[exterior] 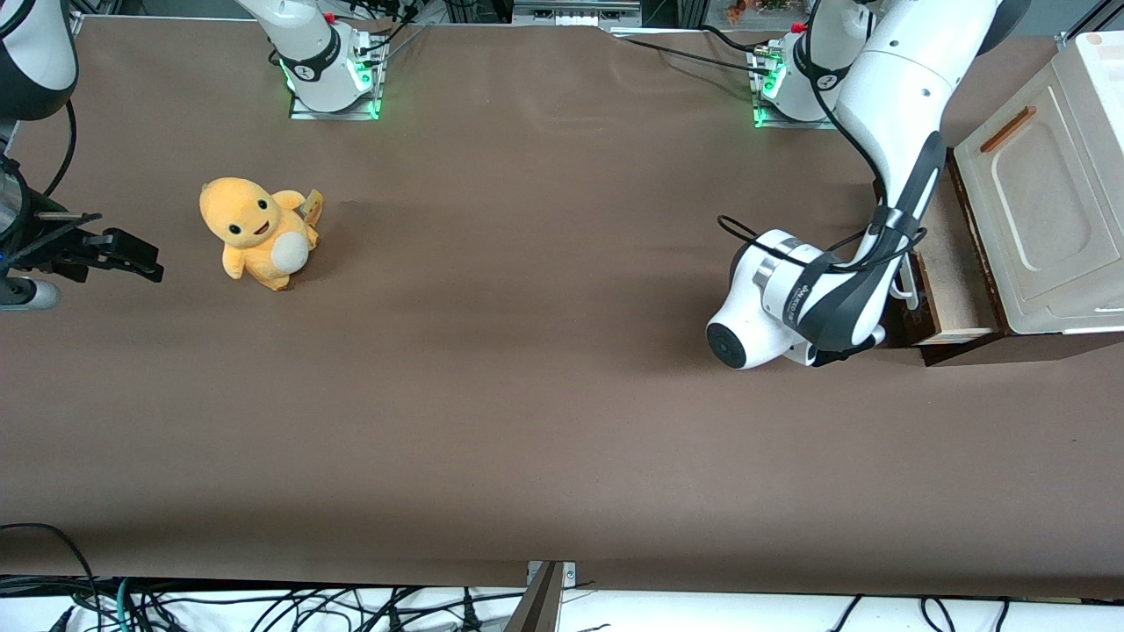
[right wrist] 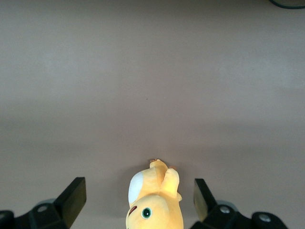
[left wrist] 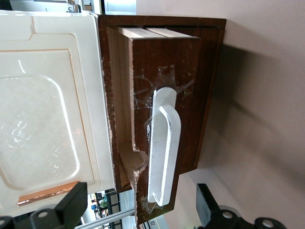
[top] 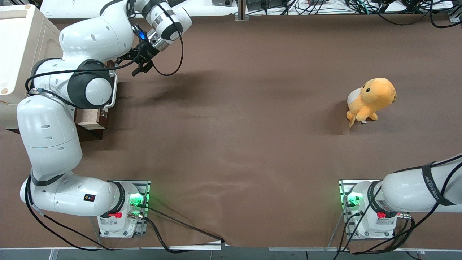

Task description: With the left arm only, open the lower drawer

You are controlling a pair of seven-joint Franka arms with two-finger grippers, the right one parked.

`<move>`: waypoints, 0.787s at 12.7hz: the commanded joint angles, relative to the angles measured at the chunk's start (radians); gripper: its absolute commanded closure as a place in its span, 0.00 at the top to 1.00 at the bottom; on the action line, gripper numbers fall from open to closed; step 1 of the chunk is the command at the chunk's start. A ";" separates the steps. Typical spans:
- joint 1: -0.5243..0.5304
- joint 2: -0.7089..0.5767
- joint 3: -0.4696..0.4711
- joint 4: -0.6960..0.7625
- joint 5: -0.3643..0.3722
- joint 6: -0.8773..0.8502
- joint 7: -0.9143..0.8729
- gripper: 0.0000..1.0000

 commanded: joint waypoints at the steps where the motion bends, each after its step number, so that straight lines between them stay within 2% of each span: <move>1: -0.007 0.002 0.004 0.094 -0.032 -0.056 0.038 1.00; 5: -0.007 -0.002 0.004 0.200 -0.030 -0.107 0.184 1.00; 10: 0.003 -0.036 0.003 0.235 -0.048 -0.093 0.351 1.00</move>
